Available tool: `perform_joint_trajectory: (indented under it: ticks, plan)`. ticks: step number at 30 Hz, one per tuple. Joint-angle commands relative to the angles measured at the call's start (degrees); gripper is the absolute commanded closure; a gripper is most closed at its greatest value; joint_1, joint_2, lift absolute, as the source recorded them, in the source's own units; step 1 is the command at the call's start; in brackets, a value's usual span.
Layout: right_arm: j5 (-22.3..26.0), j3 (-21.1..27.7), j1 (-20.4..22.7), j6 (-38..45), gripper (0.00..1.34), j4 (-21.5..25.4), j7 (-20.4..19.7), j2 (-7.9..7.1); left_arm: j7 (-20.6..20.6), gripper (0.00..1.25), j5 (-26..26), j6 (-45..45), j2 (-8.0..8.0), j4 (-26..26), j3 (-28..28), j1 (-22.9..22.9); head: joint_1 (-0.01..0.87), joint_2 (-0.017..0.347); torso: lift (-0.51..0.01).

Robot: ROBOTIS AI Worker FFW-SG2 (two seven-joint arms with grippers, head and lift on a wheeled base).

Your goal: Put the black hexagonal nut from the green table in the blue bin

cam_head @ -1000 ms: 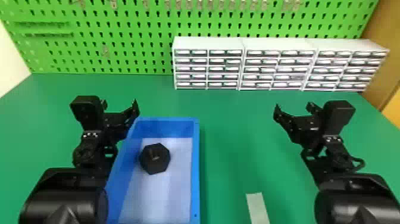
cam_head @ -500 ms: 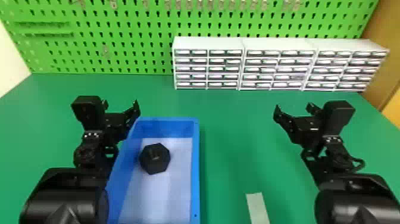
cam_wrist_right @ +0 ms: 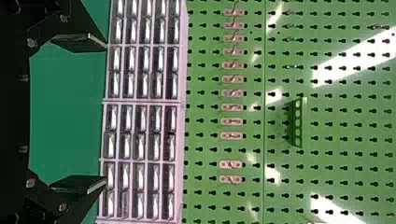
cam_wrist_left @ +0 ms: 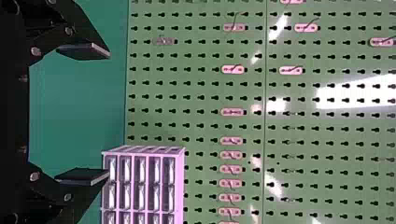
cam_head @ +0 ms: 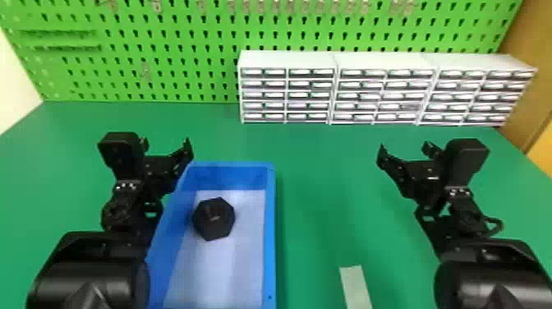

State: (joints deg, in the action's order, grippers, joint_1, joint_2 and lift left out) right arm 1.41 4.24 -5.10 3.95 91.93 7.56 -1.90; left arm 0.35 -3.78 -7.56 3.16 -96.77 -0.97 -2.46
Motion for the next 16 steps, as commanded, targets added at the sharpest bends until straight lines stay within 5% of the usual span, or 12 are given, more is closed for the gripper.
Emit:
perform_joint_trajectory:
  ticks: [1, 16]
  plan:
    - [0.0, -0.11, 0.0, 0.0, 0.28, 0.0, 0.0, -0.03, 0.0, 0.36, 0.0, 0.0, 0.0, 0.0, 0.0, 0.0, 0.686, 0.051, -0.096]
    - [0.0, -0.11, 0.27, 0.0, 0.28, 0.0, 0.0, 0.06, 0.0, 0.36, -0.27, 0.0, 0.0, 0.0, 0.26, -0.09, 0.686, 0.051, -0.096]
